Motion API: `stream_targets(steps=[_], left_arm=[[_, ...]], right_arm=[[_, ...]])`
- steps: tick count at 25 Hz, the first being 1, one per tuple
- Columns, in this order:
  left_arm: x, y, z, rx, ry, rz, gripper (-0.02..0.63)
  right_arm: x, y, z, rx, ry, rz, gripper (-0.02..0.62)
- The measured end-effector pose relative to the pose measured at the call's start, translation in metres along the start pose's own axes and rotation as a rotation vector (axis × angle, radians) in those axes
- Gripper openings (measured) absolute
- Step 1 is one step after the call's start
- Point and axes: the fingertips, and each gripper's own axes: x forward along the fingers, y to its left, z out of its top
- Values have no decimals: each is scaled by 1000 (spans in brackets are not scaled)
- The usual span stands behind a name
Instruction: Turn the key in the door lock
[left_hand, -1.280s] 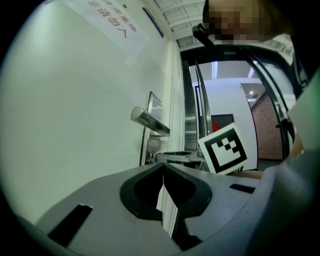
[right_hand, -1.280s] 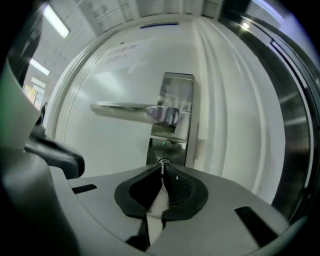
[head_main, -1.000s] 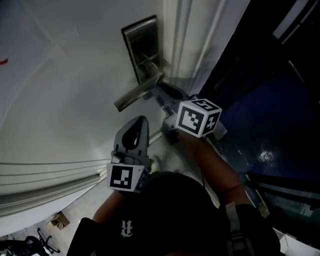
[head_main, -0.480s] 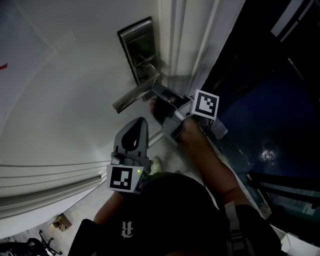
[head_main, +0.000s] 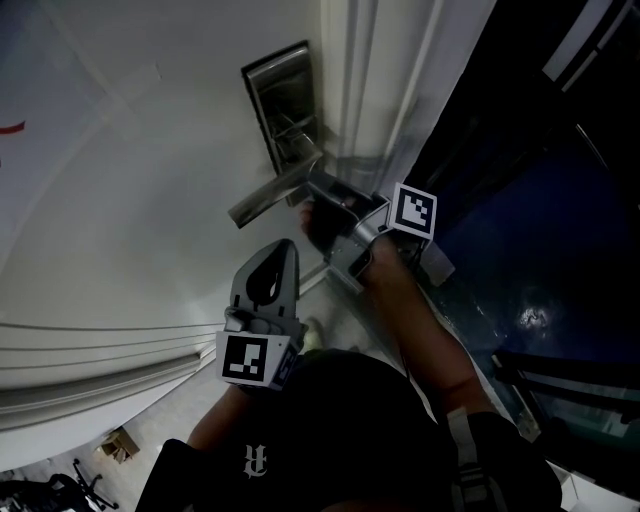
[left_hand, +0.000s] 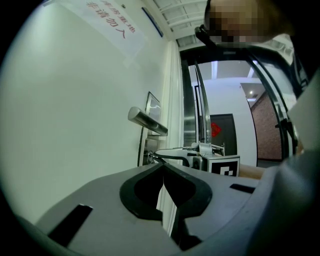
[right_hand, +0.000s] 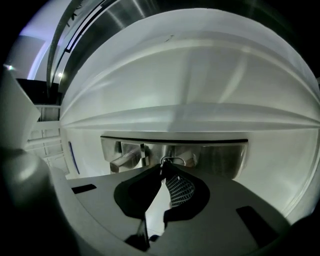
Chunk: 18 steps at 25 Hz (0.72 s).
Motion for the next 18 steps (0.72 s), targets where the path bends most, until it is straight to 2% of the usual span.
stream_targets(steps=[7, 18], left_arm=[[2, -6, -2, -4, 8, -1, 6], [11, -20, 1, -8, 14, -23, 6]], right_arm=[[-1, 2, 0, -2, 16, 30, 23], [-32, 4, -9, 16, 14, 31, 23]])
